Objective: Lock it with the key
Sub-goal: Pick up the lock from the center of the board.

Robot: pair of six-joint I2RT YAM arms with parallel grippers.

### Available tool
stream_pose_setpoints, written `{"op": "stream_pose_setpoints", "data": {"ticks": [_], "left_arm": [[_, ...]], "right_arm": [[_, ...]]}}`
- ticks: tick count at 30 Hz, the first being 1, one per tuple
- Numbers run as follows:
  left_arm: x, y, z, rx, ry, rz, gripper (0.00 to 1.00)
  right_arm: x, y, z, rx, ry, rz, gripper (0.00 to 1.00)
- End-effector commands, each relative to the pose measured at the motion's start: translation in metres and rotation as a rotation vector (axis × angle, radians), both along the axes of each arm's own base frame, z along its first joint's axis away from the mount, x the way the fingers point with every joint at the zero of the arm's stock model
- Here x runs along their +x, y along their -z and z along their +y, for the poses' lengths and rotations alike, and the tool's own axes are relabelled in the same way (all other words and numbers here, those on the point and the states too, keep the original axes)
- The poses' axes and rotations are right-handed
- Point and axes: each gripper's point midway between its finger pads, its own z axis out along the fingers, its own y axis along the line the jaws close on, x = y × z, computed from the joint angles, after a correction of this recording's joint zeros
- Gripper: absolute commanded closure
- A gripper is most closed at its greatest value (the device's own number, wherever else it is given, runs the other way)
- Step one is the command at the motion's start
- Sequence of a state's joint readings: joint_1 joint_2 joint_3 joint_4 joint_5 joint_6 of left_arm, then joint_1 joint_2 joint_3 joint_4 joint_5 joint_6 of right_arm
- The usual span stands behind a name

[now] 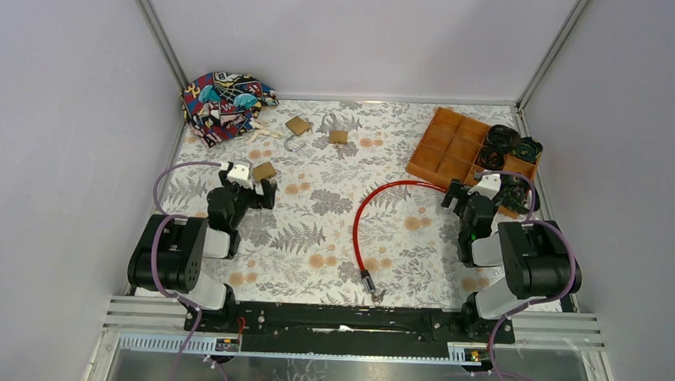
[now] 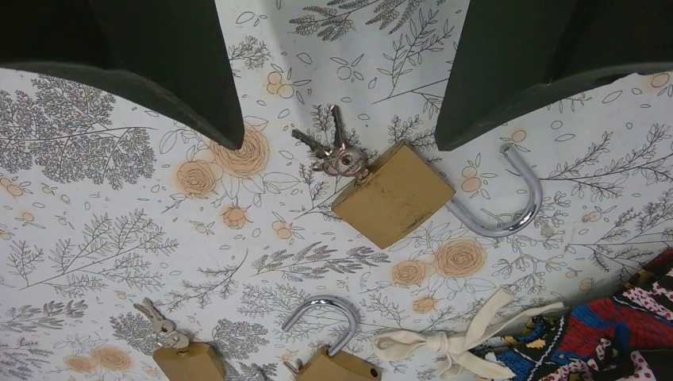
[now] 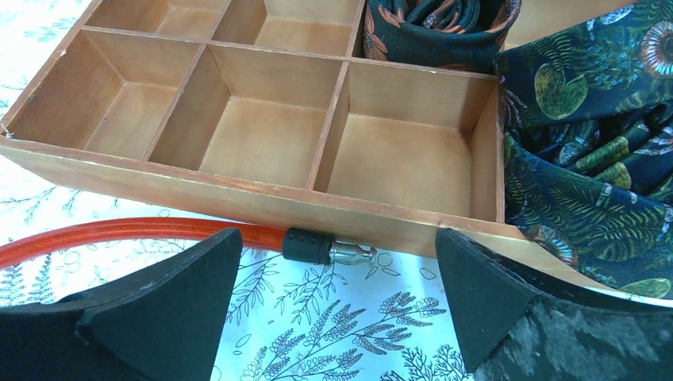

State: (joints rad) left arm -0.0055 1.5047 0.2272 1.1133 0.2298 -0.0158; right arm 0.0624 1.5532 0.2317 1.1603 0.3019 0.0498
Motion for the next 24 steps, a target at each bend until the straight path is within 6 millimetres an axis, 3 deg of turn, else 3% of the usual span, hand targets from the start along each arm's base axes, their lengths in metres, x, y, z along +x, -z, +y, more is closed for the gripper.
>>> {"op": "stream_pose_setpoints", "data": {"ticks": [1, 9, 12, 17, 18, 20, 23, 24], "left_arm": [[0.008, -0.019, 0.001, 0.018, 0.003, -0.082, 0.01], [0.008, -0.019, 0.001, 0.018, 0.003, -0.081, 0.01], [0.008, -0.02, 0.002, 0.018, 0.002, -0.09, 0.01], [0.009, -0.027, 0.0, 0.011, 0.051, -0.064, 0.01], [0.01, -0.037, -0.005, 0.012, 0.1, -0.02, 0.01], [0.023, -0.064, -0.017, 0.1, 0.236, 0.04, 0.02], [0.043, -0.099, -0.019, 0.232, 0.361, 0.137, 0.02], [0.045, -0.092, -0.017, 0.257, 0.396, 0.233, 0.02]], "right_arm": [[0.011, -0.019, -0.003, -0.008, 0.009, -0.07, 0.0], [0.01, -0.021, -0.002, -0.007, 0.005, -0.076, 0.0], [0.006, -0.042, 0.0, -0.016, -0.014, -0.095, 0.0], [0.007, -0.119, 0.001, 0.055, 0.017, -0.118, 0.0], [0.01, -0.145, 0.004, 0.075, 0.004, -0.148, 0.0], [0.012, -0.174, 0.017, 0.104, -0.062, -0.166, 0.0], [0.018, -0.201, 0.044, 0.165, -0.198, -0.146, 0.0], [0.019, -0.205, 0.053, 0.192, -0.241, -0.11, 0.0]]}}
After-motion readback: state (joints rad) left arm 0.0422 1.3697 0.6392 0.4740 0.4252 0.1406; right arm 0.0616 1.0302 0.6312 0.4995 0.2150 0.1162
